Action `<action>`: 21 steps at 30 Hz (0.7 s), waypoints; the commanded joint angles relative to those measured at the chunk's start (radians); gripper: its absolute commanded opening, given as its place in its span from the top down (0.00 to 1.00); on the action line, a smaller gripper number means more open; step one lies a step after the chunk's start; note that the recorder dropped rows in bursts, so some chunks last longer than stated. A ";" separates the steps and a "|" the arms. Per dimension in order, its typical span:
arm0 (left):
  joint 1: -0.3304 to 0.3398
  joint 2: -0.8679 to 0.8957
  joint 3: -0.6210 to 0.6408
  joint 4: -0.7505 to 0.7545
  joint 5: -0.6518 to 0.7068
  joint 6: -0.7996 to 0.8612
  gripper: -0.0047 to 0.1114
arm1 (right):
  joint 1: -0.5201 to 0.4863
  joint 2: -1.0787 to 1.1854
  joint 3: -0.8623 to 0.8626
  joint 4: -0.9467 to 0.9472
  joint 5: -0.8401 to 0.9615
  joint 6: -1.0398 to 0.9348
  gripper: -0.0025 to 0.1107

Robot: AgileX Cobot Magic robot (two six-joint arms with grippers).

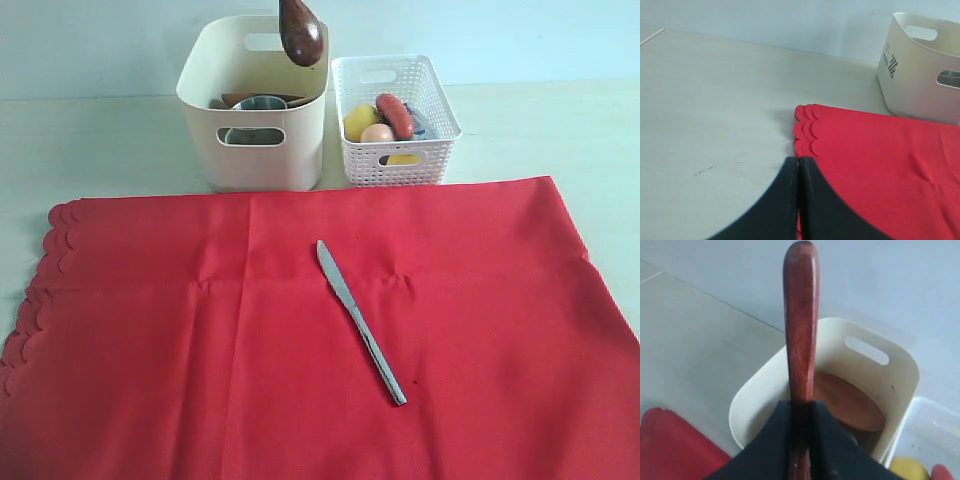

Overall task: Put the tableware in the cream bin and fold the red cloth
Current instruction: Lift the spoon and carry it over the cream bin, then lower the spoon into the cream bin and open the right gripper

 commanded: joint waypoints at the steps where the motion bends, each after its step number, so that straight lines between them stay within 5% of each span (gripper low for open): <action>1: -0.004 -0.006 0.000 0.001 -0.006 -0.002 0.96 | 0.001 0.082 -0.090 0.073 -0.040 -0.068 0.98; 21: -0.004 -0.006 0.000 0.001 -0.006 -0.004 0.96 | 0.001 0.331 -0.136 0.159 -0.319 -0.225 0.98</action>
